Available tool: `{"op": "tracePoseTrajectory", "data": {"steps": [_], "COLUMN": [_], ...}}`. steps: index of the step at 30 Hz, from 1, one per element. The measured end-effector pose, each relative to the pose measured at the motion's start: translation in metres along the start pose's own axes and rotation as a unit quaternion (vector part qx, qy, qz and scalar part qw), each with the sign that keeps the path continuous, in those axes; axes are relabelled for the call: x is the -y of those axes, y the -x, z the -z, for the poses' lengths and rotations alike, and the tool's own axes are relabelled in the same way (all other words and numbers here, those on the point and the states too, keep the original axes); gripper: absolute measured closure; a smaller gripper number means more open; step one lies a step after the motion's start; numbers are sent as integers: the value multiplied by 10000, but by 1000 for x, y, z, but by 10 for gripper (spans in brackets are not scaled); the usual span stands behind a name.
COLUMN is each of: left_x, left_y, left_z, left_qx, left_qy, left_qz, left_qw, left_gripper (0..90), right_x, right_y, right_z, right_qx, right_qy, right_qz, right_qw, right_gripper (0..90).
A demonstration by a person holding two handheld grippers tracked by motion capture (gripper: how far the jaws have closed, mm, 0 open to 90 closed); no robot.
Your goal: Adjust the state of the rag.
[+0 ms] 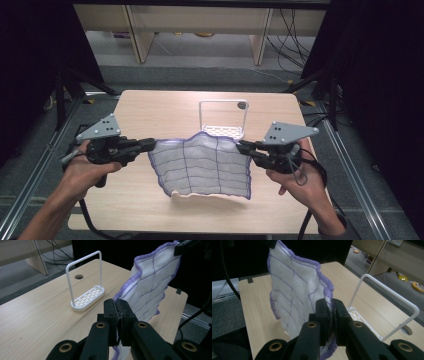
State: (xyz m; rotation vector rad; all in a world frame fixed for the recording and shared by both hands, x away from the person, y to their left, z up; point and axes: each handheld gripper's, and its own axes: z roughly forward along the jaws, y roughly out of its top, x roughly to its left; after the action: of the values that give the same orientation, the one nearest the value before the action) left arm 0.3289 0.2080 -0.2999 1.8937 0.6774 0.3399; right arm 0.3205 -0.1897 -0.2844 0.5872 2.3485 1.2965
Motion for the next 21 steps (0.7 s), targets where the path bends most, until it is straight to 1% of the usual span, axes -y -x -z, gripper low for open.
{"op": "tracePoseTrajectory", "data": {"steps": [1, 2, 3, 4, 5, 6, 7, 8, 9, 10, 11, 12, 13, 14, 15, 16, 17, 18, 19, 21], "left_x": [-2, -4, -6, -7, -7, -7, -7, -5, -2, 1, 6, 10, 15, 21, 27, 33, 38, 43, 47, 54], "left_y": [2, 5, 6, 6, 4, 1, -4, -10, -17, -24, -31, -38, -44, -50, -55, -59, -64, -68, -71, -76], "left_z": [3, 4, 4, 3, -2, -9, -20, -33, -47, -61, -74, -88, -101, -114, -125, -136, -144, -153, -159, -168], "left_qx": [34, 53, 42, 51, 2, -52, -50, -90, -105, -127, -177, -203, -243, -308, -346, -397, -453, -470, -518, -607], "left_qy": [-5, 13, 0, -20, -40, -163, -247, -306, -389, -455, -482, -507, -517, -546, -595, -656, -775, -787, -789, -787], "left_qz": [-28, -50, -86, -88, -89, -81, -51, 22, 90, 190, 226, 281, 373, 405, 444, 463, 364, 332, 338, 352], "left_qw": [10000, 10000, 10000, 9999, 10000, 9998, 9997, 9995, 9991, 9987, 9984, 9981, 9977, 9972, 9966, 9960, 9953, 9952, 9950, 9944], "left_gripper": [864, 864, 863, 863, 863, 863, 863, 863, 863, 863, 863, 863, 863, 863, 863, 863, 863, 863, 862, 861], "right_x": [-2, -4, -5, -6, -5, -3, 0, 4, 10, 17, 24, 33, 41, 50, 59, 68, 77, 84, 90, 98], "right_y": [-3, -4, -5, -6, -4, 0, 5, 14, 22, 33, 45, 55, 64, 74, 84, 93, 100, 107, 111, 115], "right_z": [4, 9, 11, 13, 12, 9, 4, -4, -12, -22, -32, -42, -53, -63, -73, -82, -89, -96, -103, -109], "right_qx": [5, -30, 2, -35, -78, -107, -22, -35, -10, 46, 31, 122, 141, 126, 108, 88, 105, 145, 233, 211], "right_qy": [35, 10, 53, 26, -7, -82, -153, -283, -382, -481, -641, -685, -806, -908, -929, -960, -993, -1059, -1023, -1167], "right_qz": [-15, 4, 26, -25, -53, -79, -165, -224, -419, -561, -576, -753, -880, -944, -1012, -1085, -1165, -1258, -1313, -1371], "right_qw": [10000, 10000, 10000, 10000, 10000, 9999, 9997, 9993, 9984, 9973, 9963, 9947, 9928, 9913, 9905, 9894, 9882, 9863, 9858, 9834], "right_gripper": [844, 845, 844, 844, 843, 843, 841, 841, 841, 840, 840, 839, 838, 837, 837, 837, 836, 836, 835, 834]}}
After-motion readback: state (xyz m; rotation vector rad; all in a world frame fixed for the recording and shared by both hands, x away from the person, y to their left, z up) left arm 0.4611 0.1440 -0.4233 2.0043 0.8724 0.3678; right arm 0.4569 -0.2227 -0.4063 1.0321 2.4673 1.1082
